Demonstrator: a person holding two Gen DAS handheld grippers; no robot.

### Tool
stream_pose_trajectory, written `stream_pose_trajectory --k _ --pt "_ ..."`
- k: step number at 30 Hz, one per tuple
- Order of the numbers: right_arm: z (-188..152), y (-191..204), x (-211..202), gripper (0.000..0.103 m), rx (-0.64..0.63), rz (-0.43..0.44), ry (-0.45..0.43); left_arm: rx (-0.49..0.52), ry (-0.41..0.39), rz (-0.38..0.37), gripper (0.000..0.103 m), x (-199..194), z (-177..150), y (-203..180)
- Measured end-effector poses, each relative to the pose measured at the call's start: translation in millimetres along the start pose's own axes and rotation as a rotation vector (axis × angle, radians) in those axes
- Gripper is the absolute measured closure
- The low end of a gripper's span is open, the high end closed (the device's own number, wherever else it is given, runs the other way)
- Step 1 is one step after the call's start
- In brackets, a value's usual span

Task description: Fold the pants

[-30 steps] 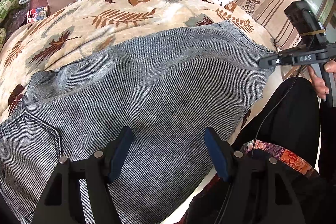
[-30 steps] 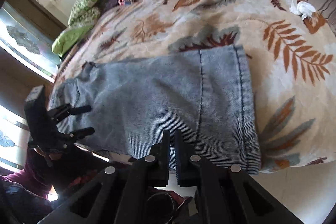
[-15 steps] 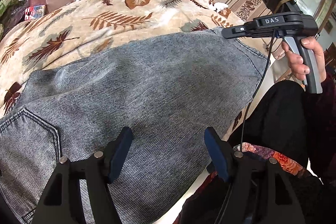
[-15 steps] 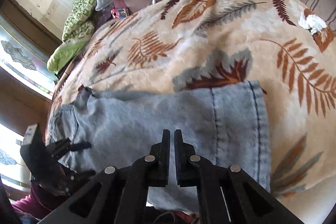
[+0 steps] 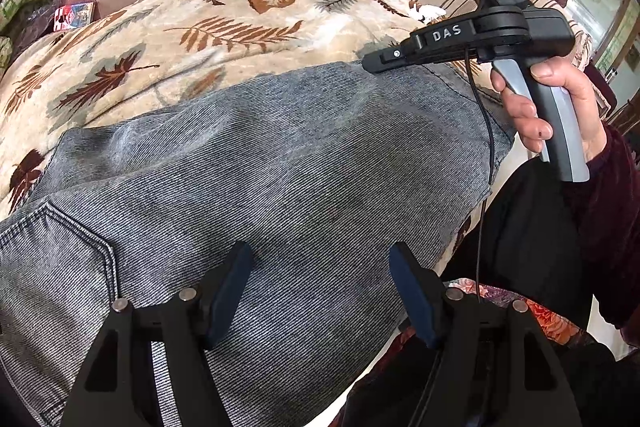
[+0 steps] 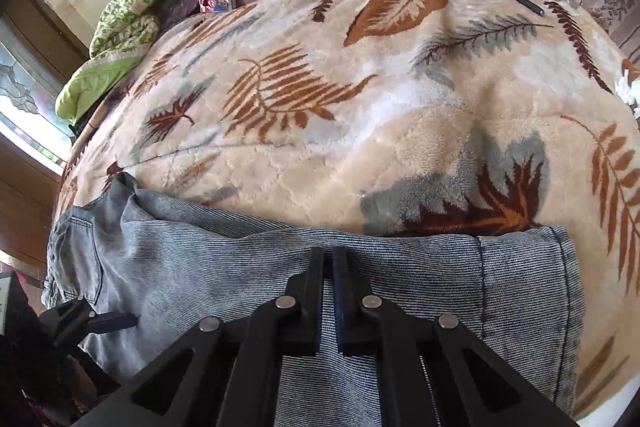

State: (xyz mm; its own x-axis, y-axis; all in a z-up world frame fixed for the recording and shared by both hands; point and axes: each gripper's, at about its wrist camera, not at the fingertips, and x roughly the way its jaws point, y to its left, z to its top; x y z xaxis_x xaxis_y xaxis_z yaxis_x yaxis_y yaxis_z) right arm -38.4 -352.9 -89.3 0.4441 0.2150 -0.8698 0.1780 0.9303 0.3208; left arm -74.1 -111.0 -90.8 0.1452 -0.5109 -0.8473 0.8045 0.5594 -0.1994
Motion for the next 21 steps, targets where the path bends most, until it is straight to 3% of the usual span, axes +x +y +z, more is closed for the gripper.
stream_pose_trajectory --k 4,8,10,13,21 --pt "-1.0 25.2 -8.4 0.095 -0.047 0.174 -0.043 0.008 0.001 0.009 0.031 -0.5 -1.6 -1.9" --pt "-4.3 41.5 23.4 0.095 -0.060 0.090 0.047 0.014 0.002 0.015 0.031 -0.4 -3.5 -2.2" --pt "-0.6 36.0 25.7 0.097 -0.025 0.096 0.039 0.017 0.001 0.019 0.031 -1.1 -4.9 -1.9" --pt "1.9 24.1 7.0 0.097 -0.005 0.069 -0.036 0.011 -0.002 0.020 0.031 -3.1 -6.5 -0.1" --pt "-29.7 -61.3 -81.3 0.097 0.196 0.201 -0.244 -0.048 -0.058 -0.001 0.031 -8.0 -0.9 5.9"
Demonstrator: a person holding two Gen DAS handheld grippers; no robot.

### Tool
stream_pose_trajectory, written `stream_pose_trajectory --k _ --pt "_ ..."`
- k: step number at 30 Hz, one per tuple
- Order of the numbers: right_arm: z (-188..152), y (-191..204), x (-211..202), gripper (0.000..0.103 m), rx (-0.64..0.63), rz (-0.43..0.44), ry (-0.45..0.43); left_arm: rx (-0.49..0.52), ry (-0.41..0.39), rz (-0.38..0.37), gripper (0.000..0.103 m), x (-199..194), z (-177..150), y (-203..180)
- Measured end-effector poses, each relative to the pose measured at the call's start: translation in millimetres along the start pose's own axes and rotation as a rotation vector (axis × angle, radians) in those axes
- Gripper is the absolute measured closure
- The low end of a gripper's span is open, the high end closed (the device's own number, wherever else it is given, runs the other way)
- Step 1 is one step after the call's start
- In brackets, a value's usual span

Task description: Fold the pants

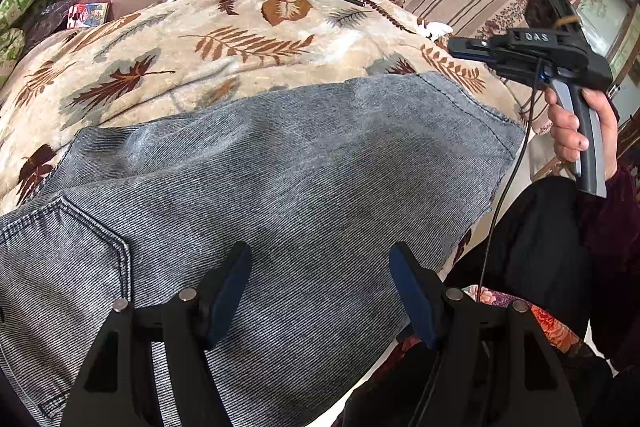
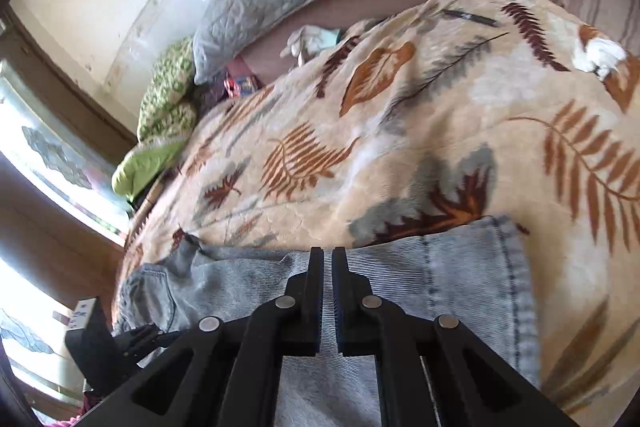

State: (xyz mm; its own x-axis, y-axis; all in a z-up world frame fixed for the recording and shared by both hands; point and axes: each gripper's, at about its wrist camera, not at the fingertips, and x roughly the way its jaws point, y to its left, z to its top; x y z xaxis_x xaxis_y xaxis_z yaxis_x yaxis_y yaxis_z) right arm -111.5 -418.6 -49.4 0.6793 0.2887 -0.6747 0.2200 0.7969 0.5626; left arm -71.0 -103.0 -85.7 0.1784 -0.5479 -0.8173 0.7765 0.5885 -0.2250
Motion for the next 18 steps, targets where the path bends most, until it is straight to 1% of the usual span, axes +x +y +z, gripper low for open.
stream_pose_trajectory --k 2,3,4,5,6,7,8,9,11,12,13,14,16,17,18 --pt "-5.3 -18.9 -29.3 0.093 0.051 0.023 -0.080 -0.027 -0.014 -0.021 0.031 0.4 4.0 0.9" --pt "-9.4 -28.6 -43.4 0.079 0.085 0.044 -0.116 -0.040 -0.018 -0.031 0.031 1.4 6.3 0.7" --pt "-13.6 -37.4 -55.6 0.047 0.121 0.064 -0.146 -0.052 -0.019 -0.041 0.031 2.9 9.3 -0.1" --pt "-21.0 -45.2 -66.8 0.028 0.159 0.075 -0.187 -0.062 -0.017 -0.050 0.031 5.1 12.9 -1.8" --pt "-29.1 -52.4 -77.8 0.011 0.197 0.081 -0.239 -0.070 -0.011 -0.055 0.031 7.8 17.3 -4.2" --pt "-35.4 -58.7 -86.2 0.011 0.220 0.095 -0.266 -0.075 -0.003 -0.055 0.031 11.3 22.6 -7.4" --pt "-40.4 -64.0 -88.1 0.011 0.237 0.110 -0.241 -0.079 0.005 -0.052 0.031 14.4 28.0 -11.0" --pt "-43.8 -69.3 -86.8 0.011 0.265 0.102 -0.190 -0.081 0.008 -0.051 0.031 17.3 32.9 -14.9" --pt "-56.3 -80.1 -85.0 0.011 0.315 0.028 -0.115 -0.072 0.010 -0.049 0.031 23.3 42.2 -23.2" --pt "-63.1 -85.1 -84.4 0.012 0.330 -0.017 -0.086 -0.062 0.013 -0.047 0.031 26.9 46.9 -27.4" --pt "-68.9 -90.6 -85.6 0.012 0.344 -0.040 -0.068 -0.053 0.014 -0.045 0.031 30.4 51.1 -31.1" --pt "-74.5 -97.3 -86.1 0.012 0.361 -0.039 -0.051 -0.048 0.015 -0.046 0.031 34.1 55.8 -34.7" --pt "-80.8 -109.6 -82.4 0.012 0.420 0.032 0.008 -0.048 0.022 -0.053 0.031 42.7 65.2 -40.4" --pt "-82.2 -112.6 -77.5 0.012 0.442 0.051 0.049 -0.053 0.022 -0.060 0.031 46.5 69.7 -42.6" --pt "-82.1 -113.7 -71.2 0.012 0.455 0.034 0.087 -0.058 0.019 -0.072 0.031 49.6 73.7 -44.5"
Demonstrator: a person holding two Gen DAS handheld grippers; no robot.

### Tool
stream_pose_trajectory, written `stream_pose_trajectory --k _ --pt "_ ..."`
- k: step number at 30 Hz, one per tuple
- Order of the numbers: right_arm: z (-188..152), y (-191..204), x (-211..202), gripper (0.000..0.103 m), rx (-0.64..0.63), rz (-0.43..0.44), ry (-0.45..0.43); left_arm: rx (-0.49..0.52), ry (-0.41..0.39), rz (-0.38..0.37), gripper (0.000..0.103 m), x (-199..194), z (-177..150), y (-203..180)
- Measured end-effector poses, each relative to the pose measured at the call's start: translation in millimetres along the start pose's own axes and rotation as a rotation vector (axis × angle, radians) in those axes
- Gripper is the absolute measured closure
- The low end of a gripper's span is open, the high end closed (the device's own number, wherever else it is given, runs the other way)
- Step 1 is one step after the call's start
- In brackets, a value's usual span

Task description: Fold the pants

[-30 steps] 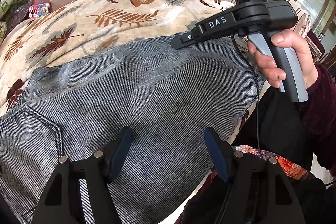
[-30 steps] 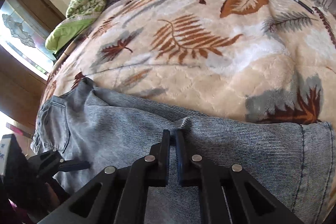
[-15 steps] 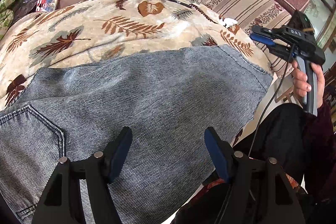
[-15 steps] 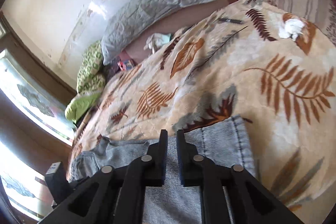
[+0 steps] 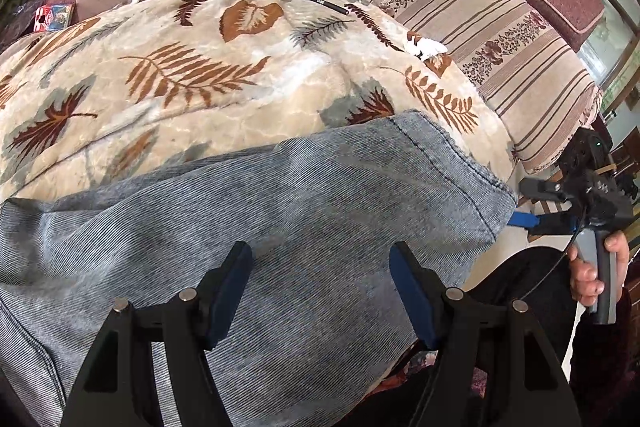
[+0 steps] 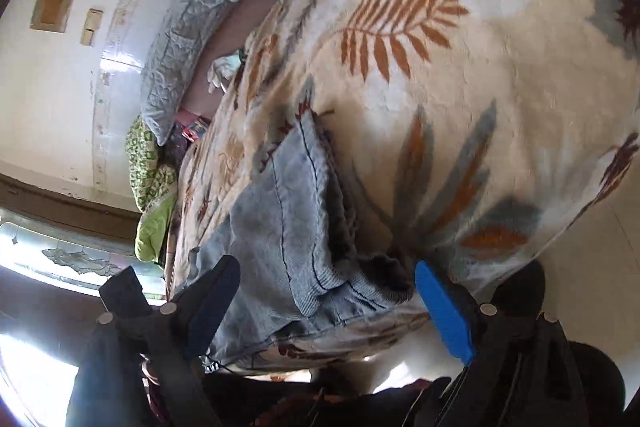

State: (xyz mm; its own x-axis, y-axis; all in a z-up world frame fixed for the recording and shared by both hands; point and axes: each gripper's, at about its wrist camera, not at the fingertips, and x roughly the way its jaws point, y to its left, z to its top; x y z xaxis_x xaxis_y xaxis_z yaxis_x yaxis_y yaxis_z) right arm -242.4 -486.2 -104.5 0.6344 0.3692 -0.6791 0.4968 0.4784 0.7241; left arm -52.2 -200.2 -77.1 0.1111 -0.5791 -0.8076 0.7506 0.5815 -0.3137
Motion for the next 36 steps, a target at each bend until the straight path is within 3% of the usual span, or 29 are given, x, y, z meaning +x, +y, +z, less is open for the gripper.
stream_pose_trajectory --k 3,6,9,11,14,15,16,19,22,25,27,28,30,36 --pt "0.6 -6.0 18.9 0.012 0.029 -0.089 0.019 -0.001 0.003 -0.012 0.031 8.9 5.2 -2.0" --pt "-0.8 -11.0 36.9 0.012 0.075 -0.073 0.068 0.004 0.021 -0.010 0.031 18.0 1.0 2.1" --pt "-6.5 -2.8 43.4 0.011 0.039 -0.127 0.056 0.102 0.021 0.048 0.031 20.5 -5.6 -8.6" --pt "-11.2 -0.5 41.0 0.011 0.033 -0.115 0.027 0.142 0.022 0.079 0.031 19.9 -9.4 -16.0" --pt "-19.9 9.4 35.8 0.033 -0.026 -0.148 -0.002 0.149 0.021 0.072 0.031 16.4 -11.7 -15.1" --pt "-21.5 17.4 34.3 0.060 -0.056 -0.129 -0.007 0.138 0.022 0.064 0.031 14.9 -11.2 -12.7" --pt "-23.4 22.8 33.3 0.072 -0.080 -0.110 -0.005 0.120 0.023 0.054 0.031 13.3 -10.5 -9.7" --pt "-25.5 31.6 28.3 0.071 -0.115 -0.106 -0.040 0.067 0.023 0.036 0.031 8.2 -8.2 -0.2" --pt "-18.2 18.9 30.5 0.069 -0.024 -0.045 -0.048 0.043 0.009 0.042 0.031 1.6 -8.5 5.7" --pt "-14.7 12.7 37.4 0.068 0.023 -0.037 -0.027 0.029 0.020 0.058 0.031 0.8 -9.3 11.6" --pt "-15.3 21.6 34.1 0.070 -0.012 -0.047 -0.068 0.014 0.031 0.076 0.031 2.4 -10.2 16.4" --pt "-14.7 27.4 31.7 0.076 -0.033 -0.047 -0.094 0.007 0.034 0.074 0.031 2.4 -10.5 18.6" --pt "-14.7 42.2 21.1 0.080 -0.090 -0.058 -0.153 0.003 0.049 0.087 0.031 1.4 -10.2 21.1" --pt "-12.1 109.5 7.8 0.081 -0.263 -0.035 -0.201 -0.088 -0.004 0.102 0.031 -28.6 -2.8 52.7"
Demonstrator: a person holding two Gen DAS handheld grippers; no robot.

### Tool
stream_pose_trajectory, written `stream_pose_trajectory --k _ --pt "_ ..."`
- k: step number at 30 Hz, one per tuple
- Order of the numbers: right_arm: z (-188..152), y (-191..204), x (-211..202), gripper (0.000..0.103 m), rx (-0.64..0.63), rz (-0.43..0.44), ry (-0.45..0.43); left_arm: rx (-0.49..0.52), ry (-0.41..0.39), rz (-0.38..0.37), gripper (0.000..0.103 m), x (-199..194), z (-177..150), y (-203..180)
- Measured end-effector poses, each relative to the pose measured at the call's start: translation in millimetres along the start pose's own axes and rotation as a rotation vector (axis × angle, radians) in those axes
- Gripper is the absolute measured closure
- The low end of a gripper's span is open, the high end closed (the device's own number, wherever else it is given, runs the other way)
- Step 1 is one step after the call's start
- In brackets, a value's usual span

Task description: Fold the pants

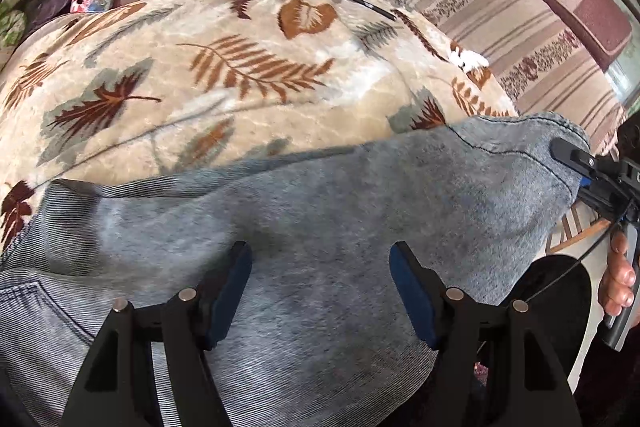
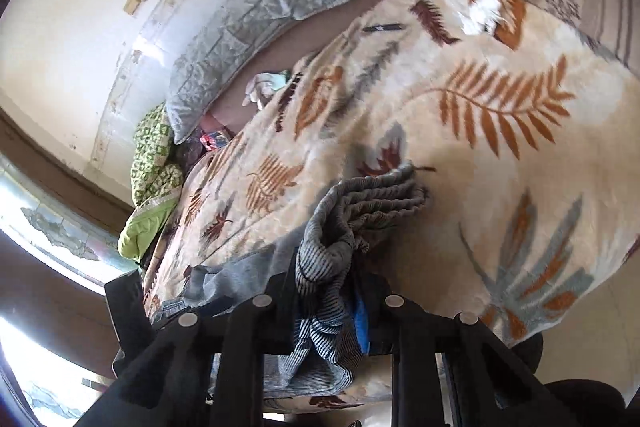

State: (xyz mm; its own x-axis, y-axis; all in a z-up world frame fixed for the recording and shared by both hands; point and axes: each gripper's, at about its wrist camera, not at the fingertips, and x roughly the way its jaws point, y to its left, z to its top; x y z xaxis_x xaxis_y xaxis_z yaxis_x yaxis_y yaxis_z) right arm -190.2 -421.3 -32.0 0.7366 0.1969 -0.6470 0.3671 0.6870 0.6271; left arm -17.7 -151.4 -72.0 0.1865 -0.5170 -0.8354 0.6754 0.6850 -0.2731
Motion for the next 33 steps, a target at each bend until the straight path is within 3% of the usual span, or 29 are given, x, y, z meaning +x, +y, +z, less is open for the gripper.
stream_pose_trajectory --k 4,9,15,17,19,21,22,24,27,28,30,33 --pt "-1.0 62.0 12.4 0.081 -0.149 0.049 0.032 -0.101 -0.077 0.025 0.031 -31.3 7.4 40.6" --pt "-28.8 137.2 52.9 0.081 -0.333 0.101 0.135 -0.203 -0.141 0.061 0.031 -62.8 7.3 88.5" --pt "-80.1 179.2 117.5 0.081 -0.430 0.159 0.326 -0.267 -0.233 0.117 0.031 -104.5 -3.8 129.2" --pt "-100.6 186.7 138.8 0.077 -0.452 0.160 0.406 -0.283 -0.248 0.131 0.031 -112.0 -8.4 140.0" --pt "-120.2 192.6 157.1 0.063 -0.479 0.172 0.480 -0.294 -0.244 0.146 0.031 -112.8 -12.0 147.3" --pt "-134.6 196.7 166.5 0.049 -0.499 0.263 0.553 -0.296 -0.227 0.148 0.031 -109.4 -13.7 150.3" --pt "-138.7 198.7 166.7 0.049 -0.507 0.304 0.581 -0.290 -0.220 0.147 0.031 -107.9 -14.3 149.5" --pt "-136.7 200.9 157.9 0.049 -0.544 0.350 0.570 -0.261 -0.217 0.145 0.031 -108.0 -15.8 143.3" --pt "-105.8 194.5 135.5 0.049 -0.513 0.406 0.455 -0.202 -0.232 0.136 0.031 -109.7 -14.8 127.4" --pt "-92.4 188.2 127.9 0.049 -0.497 0.398 0.400 -0.183 -0.233 0.129 0.031 -108.5 -14.3 121.3" --pt "-69.5 175.8 119.5 0.049 -0.488 0.302 0.311 -0.144 -0.224 0.116 0.031 -102.7 -13.7 107.9" --pt "-44.5 156.9 133.2 0.050 -0.435 0.229 0.314 -0.063 -0.183 0.112 0.031 -85.7 -15.3 81.9"
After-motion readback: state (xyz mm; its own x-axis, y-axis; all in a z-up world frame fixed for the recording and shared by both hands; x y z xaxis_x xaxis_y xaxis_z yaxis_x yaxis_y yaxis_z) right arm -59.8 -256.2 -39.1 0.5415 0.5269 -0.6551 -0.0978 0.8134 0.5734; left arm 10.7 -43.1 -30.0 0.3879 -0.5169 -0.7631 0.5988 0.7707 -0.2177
